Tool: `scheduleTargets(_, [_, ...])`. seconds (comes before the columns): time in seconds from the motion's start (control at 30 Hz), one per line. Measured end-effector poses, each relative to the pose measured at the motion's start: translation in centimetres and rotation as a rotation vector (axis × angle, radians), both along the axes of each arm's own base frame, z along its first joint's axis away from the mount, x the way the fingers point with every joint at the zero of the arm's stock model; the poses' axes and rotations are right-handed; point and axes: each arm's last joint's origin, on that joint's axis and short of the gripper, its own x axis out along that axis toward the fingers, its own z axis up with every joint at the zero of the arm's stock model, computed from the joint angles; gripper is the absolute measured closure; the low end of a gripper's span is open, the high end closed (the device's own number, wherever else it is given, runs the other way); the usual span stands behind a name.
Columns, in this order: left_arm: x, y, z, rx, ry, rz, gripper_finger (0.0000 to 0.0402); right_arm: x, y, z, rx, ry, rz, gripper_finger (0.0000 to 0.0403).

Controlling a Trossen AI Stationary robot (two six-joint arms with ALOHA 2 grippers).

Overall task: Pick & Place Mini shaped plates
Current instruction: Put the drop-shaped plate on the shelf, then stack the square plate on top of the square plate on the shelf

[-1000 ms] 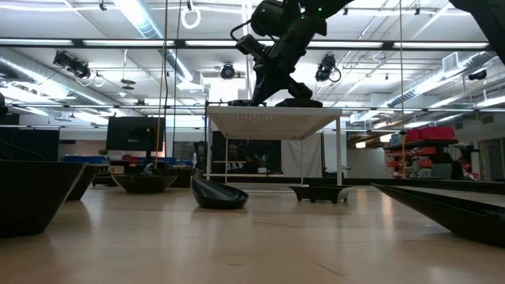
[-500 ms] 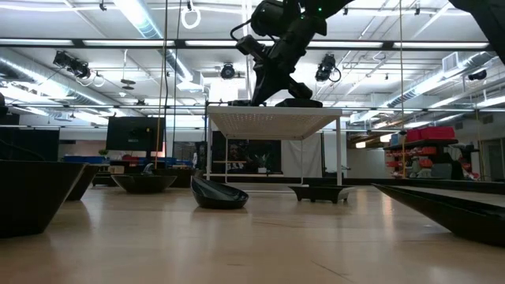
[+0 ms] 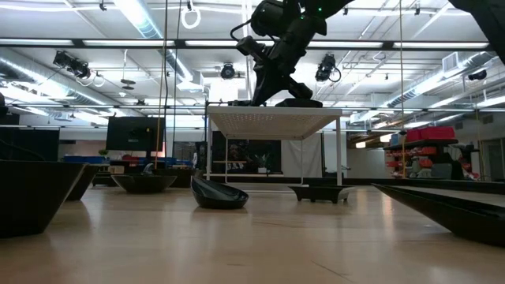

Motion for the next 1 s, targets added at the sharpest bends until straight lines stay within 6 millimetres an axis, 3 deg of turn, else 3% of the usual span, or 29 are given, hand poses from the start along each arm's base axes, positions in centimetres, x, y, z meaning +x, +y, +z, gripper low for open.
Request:
scheduleTargets(0.33, [0.0,0.0,0.0,0.0,0.0,0.0,0.0399,0.0,0.0,0.0,-0.014,0.003,0.002,0.0381])
scheduleTargets(0.77, [0.0,0.0,0.0,0.0,0.0,0.0,0.0399,0.0,0.0,0.0,-0.023,0.004,0.019,0.0311])
scheduleTargets(1.0, [0.0,0.0,0.0,0.0,0.0,0.0,0.0399,-0.6,0.3,1.5,-0.05,-0.038,0.038,0.0293])
